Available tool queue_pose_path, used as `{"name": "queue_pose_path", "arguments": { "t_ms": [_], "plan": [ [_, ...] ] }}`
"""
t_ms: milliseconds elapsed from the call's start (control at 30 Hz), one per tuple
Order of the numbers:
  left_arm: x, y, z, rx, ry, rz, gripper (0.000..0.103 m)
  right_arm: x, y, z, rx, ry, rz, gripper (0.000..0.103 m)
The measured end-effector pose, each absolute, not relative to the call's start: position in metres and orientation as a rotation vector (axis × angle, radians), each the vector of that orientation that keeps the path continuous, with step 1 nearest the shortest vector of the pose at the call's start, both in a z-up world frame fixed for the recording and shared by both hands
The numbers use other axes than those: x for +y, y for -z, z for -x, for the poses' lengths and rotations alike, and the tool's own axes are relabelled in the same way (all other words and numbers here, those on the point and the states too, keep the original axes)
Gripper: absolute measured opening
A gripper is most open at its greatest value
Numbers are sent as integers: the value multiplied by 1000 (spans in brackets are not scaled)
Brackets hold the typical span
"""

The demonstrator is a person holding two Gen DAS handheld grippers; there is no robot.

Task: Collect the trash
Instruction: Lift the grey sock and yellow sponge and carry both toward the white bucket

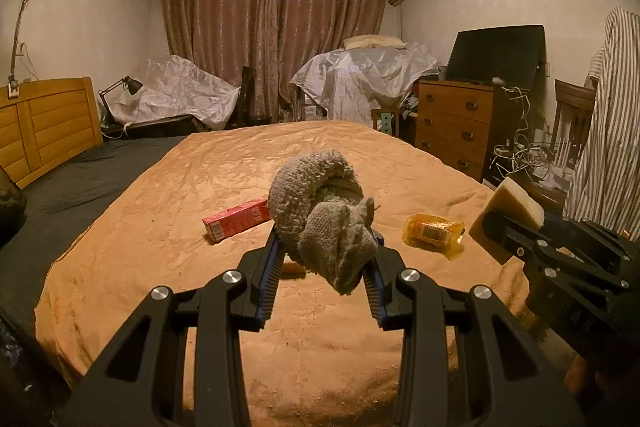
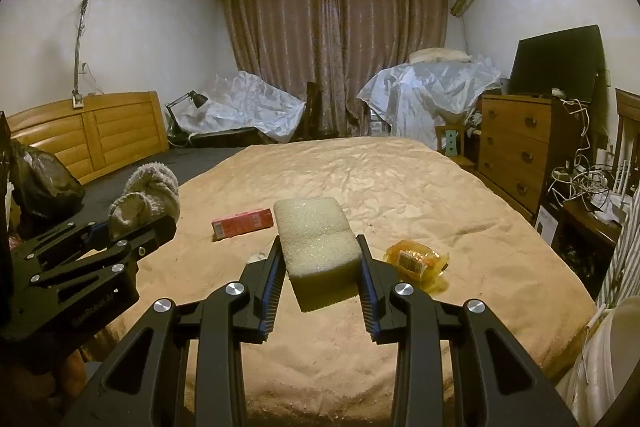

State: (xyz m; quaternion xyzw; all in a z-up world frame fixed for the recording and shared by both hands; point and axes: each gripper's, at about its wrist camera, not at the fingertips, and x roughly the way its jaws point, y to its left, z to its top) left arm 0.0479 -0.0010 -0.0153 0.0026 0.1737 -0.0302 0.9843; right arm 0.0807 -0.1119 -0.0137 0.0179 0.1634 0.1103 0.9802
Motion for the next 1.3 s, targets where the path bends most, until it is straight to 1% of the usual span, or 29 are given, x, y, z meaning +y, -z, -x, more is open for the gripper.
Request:
{"name": "queue_pose_path", "arguments": {
  "t_ms": [433, 667, 1033, 1300],
  "plan": [
    [0, 19, -49, 356, 76, -5, 35, -113, 8, -88, 335, -212, -34, 35],
    [-31, 15, -51, 351, 153, -23, 35, -135, -2, -78, 329, -149, -27, 35],
    [-119, 5, -59, 372, 338, -57, 35, -233, -11, -55, 364, 16, -51, 35],
    [-205, 7, -62, 408, 503, -103, 36, -344, -10, -29, 433, 166, -93, 35]
  ]
}}
